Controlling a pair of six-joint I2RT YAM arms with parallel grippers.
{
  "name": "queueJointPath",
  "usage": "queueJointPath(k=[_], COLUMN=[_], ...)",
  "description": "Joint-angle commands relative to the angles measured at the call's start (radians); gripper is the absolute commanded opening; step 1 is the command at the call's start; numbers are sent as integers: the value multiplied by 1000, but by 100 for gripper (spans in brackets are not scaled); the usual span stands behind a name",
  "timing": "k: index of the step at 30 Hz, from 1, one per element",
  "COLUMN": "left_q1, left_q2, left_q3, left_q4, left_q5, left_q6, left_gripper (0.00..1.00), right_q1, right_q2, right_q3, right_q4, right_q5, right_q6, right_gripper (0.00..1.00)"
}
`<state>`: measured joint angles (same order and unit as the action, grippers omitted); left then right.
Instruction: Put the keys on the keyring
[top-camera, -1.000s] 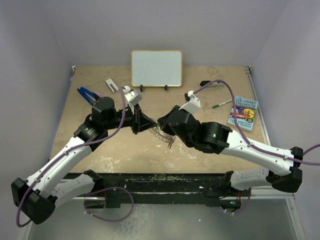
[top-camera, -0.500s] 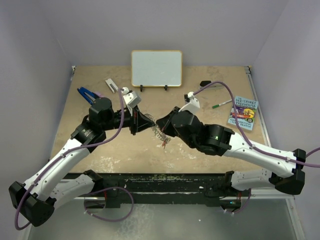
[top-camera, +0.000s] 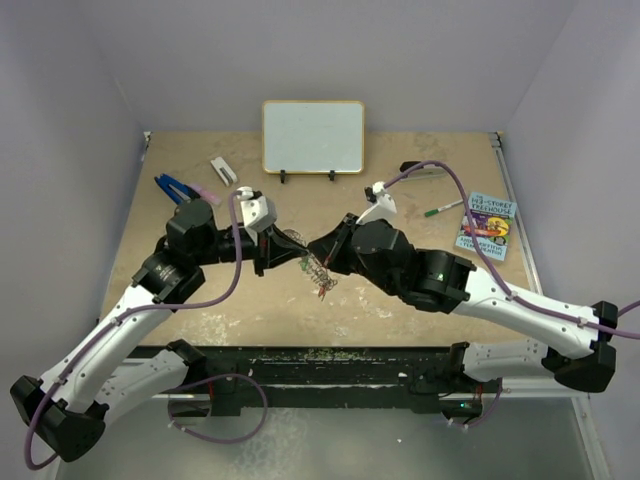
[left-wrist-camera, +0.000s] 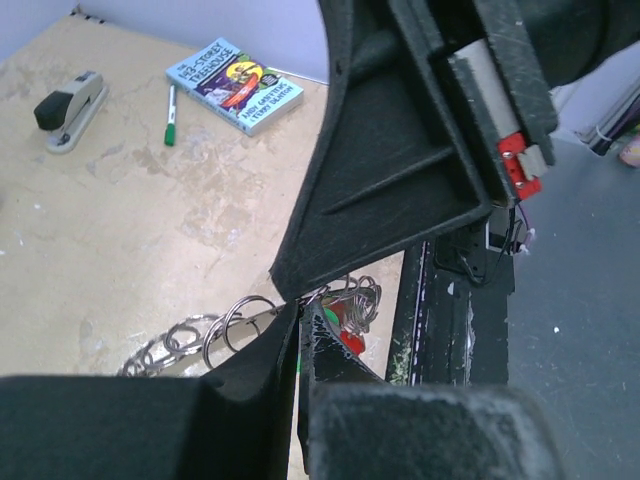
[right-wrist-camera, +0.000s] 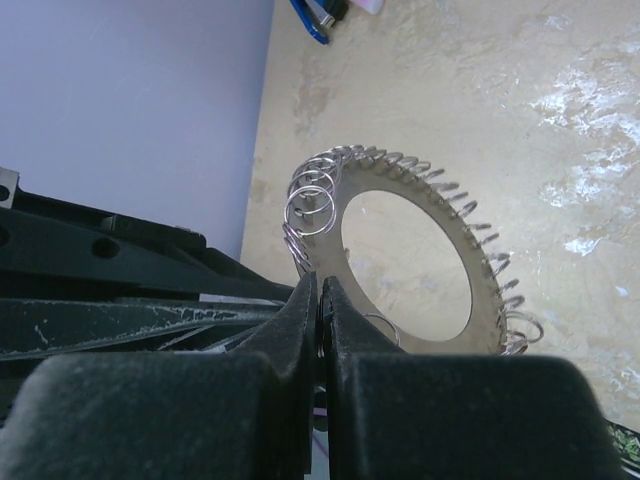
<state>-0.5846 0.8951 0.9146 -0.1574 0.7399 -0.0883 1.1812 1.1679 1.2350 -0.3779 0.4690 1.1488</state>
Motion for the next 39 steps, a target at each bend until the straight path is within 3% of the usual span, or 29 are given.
queueJointPath(k=[1,10,15,22,28,34,39], left_q1=[-12,-17,-16,-17,-18,-44,-49], left_q2=[-19,-34,-47,-53,16,57,80], left_q3=[80,80,90,87,91,111,126], left_q4=[214,196,141,109,-37,-73,-77], left_q5=[78,112,79,68,8,-29,-68], left_q6=[75,110,178,175,111,50,43], left_gripper=[4,4,4,6,24,64,70], right_q1=[16,-44,-86,-98,-93,-43,-10], right_q2=[31,0,-42,-106,-86,19,61], right_q3=[-4,-135,-169,-178,-87,60,113], right_q4=[67,301,332,289,103,-87,-141], right_q5=[-178,-330,-424,-322,-74,94,154], right_q6=[-20,-119,-137,-105,-59,-5,31], right_gripper=[0,0,0,0,0,0,0])
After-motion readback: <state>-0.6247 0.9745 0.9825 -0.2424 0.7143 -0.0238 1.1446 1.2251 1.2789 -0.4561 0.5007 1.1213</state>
